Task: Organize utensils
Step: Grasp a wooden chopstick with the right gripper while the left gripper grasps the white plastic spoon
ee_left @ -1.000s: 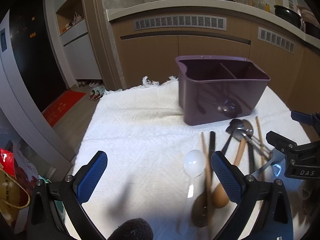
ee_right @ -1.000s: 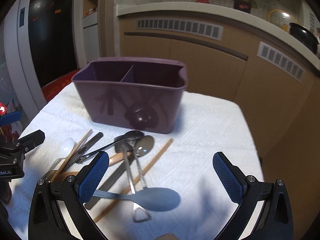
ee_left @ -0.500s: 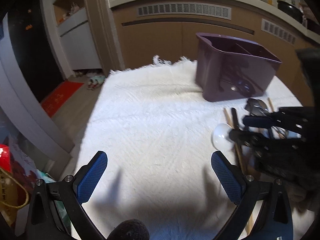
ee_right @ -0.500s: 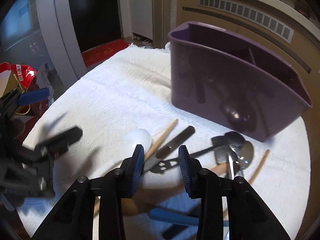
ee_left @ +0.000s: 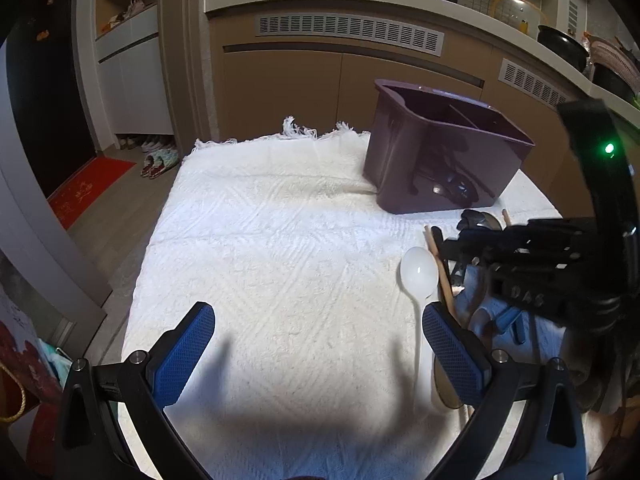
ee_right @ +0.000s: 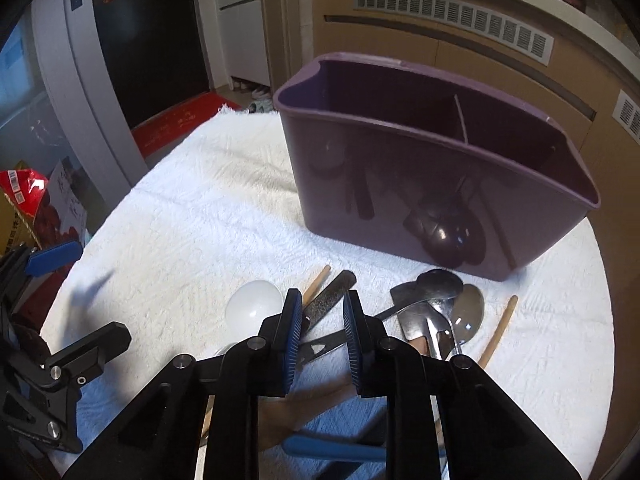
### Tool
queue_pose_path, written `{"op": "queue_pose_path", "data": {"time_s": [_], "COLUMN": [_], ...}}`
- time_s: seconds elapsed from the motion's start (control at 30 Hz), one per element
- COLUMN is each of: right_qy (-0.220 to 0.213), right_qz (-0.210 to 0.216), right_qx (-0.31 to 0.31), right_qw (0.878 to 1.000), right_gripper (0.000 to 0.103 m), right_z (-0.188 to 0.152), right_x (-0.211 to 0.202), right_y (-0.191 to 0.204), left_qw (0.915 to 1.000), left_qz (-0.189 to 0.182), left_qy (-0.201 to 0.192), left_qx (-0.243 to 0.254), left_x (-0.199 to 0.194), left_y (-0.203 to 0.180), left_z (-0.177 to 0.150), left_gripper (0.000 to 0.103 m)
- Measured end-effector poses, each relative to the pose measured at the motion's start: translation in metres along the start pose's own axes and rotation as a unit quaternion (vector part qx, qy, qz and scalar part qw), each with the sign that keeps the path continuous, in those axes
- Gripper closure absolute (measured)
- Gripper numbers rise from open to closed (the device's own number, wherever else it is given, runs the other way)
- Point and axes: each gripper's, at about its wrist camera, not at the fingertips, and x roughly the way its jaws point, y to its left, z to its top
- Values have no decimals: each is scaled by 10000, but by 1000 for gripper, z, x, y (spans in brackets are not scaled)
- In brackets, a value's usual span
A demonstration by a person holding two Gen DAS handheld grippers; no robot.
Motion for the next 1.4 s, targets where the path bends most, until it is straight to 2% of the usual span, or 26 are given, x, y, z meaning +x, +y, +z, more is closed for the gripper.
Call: {"op": "queue_pose_path", "data": {"time_s": [0.2, 0.3, 0.4, 0.5, 0.63, 0.8, 0.93, 1.0, 1.1, 1.23, 1.33, 1.4], "right_qy": [195, 169, 179, 189, 84, -73, -206, -269, -365, -436, -445, -447], "right_qz": [161, 88, -33, 13, -91, -242, -284, -245, -187, -55, 5, 9], "right_qx": [-106, -299, -539, -428, -190, 226, 422, 502, 578, 658, 700, 718], "right_qw": [9996, 9994, 9984, 9989, 9997, 9994, 9985, 9981, 9975, 9969, 9966, 9964], "right_gripper": [80, 80, 81, 93, 94, 95, 95, 95, 95, 95, 95, 95], "right_z": [-4, -4, -9, -13, -20, -36, -49, -56, -61, -67, -67, -68], "right_x": [14, 14, 12, 4, -13, -39, -57, -65, -71, -74, -75, -76], "right_y": [15, 23, 29, 19, -8, -50, -73, -82, -89, -95, -97, -97], "left_qw": [9999, 9999, 9998, 9993, 9969, 9941, 9935, 9930, 9915, 9917, 9913, 9911], "left_qz": [125, 142, 8, -183, -367, -492, -283, -94, 56, 84, 17, -113], "left_qy": [4, 92, 167, 226, 287, 463, 606, 704, 929, 1025, 1041, 1053], "left_qx": [31, 14, 62, 249, 631, 848, 917, 949, 906, 767, 808, 805], "left_x": [-2, 0, 0, 0, 4, 23, 44, 55, 71, 79, 82, 83], "left_y": [4, 5, 0, -13, -40, -65, -75, -77, -78, -76, -77, -78], "left_z": [-1, -3, -2, 0, 3, 13, 23, 27, 30, 38, 40, 41], "left_gripper": [0, 0, 0, 0, 1, 20, 22, 31, 41, 42, 46, 58]}}
